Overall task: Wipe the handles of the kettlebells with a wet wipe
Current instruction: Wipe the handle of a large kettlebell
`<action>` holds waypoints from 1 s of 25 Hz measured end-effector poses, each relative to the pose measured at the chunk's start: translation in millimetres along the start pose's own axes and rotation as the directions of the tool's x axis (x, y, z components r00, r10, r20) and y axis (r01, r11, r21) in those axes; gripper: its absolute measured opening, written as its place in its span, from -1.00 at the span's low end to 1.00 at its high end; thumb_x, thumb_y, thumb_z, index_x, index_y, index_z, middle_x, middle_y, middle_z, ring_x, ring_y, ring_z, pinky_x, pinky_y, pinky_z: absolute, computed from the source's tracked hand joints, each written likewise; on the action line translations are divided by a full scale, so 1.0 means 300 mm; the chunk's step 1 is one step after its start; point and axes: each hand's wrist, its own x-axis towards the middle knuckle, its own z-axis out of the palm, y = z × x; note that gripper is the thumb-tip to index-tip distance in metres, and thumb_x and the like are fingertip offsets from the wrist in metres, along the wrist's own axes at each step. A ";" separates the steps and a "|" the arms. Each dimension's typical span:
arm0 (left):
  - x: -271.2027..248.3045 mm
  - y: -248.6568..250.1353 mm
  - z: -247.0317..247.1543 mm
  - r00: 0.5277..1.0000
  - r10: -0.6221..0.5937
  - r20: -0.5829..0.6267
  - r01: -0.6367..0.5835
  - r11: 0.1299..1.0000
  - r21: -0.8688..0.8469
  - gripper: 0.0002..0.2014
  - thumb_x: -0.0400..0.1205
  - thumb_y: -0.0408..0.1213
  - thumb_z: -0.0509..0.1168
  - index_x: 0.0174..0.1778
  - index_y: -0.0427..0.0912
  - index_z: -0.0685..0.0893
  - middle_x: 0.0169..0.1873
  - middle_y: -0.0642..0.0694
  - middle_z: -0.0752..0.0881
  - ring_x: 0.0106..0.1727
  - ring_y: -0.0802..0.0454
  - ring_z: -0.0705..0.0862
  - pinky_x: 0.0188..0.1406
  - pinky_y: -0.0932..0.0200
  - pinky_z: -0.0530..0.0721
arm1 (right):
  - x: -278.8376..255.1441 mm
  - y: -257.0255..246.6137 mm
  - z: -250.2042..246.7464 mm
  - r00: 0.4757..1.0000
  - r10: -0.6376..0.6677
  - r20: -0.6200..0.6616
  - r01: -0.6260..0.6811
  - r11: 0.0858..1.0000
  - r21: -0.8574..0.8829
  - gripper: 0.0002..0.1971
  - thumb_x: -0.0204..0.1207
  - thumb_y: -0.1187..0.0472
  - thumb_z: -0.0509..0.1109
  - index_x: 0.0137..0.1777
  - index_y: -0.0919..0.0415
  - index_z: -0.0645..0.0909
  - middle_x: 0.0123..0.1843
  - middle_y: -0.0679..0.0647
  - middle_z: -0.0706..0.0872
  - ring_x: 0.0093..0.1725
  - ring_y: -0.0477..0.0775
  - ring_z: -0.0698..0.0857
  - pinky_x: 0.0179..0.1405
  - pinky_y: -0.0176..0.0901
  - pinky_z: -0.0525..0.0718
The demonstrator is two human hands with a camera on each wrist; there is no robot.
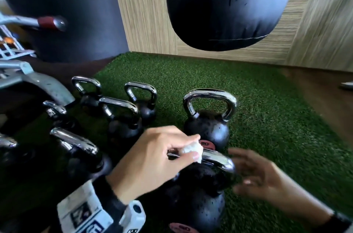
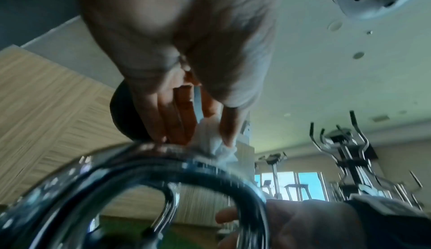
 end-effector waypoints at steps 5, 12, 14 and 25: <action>-0.022 -0.033 0.068 0.993 0.116 0.012 -0.116 0.981 0.155 -0.77 0.71 -0.09 0.42 0.23 -0.01 0.85 0.22 0.24 0.81 0.23 0.41 0.72 0.44 0.20 0.61 | 0.031 0.154 0.174 0.972 -0.042 -0.230 0.022 0.996 -0.092 -0.46 0.03 -0.50 0.64 -0.07 -0.22 0.81 0.00 -0.24 0.88 0.05 -0.28 0.81 0.11 -0.35 0.70; -0.105 -0.142 0.017 0.990 0.070 -0.121 -0.061 0.995 0.077 -0.75 0.68 -0.27 0.48 0.27 -0.14 0.82 0.28 0.17 0.79 0.33 0.29 0.74 0.45 0.22 0.63 | 0.037 0.181 0.226 0.945 -0.084 -0.318 0.080 0.996 -0.023 -0.82 0.28 0.16 0.76 -0.22 0.17 0.83 -0.05 -0.24 0.90 0.03 -0.28 0.83 0.09 -0.39 0.68; -0.123 -0.152 0.051 0.982 -0.026 -0.189 0.019 0.999 -0.041 -0.77 0.68 -0.27 0.47 0.26 -0.09 0.82 0.25 0.16 0.81 0.32 0.24 0.76 0.42 0.27 0.63 | 0.041 0.182 0.224 0.942 -0.100 -0.320 0.102 0.995 -0.011 -0.83 0.27 0.17 0.76 -0.30 0.15 0.81 -0.07 -0.24 0.90 0.02 -0.30 0.82 0.05 -0.46 0.65; -0.246 -0.335 0.110 0.849 -0.521 -0.085 0.371 0.702 -0.608 -0.72 0.61 0.00 0.45 0.12 -0.05 0.89 0.12 0.01 0.87 0.20 0.17 0.78 0.33 0.12 0.74 | 0.042 0.186 0.197 0.948 -0.147 -0.284 0.141 0.989 -0.040 -0.78 0.31 0.07 0.74 -0.05 0.00 0.87 -0.01 -0.21 0.90 0.07 -0.18 0.84 0.17 -0.20 0.72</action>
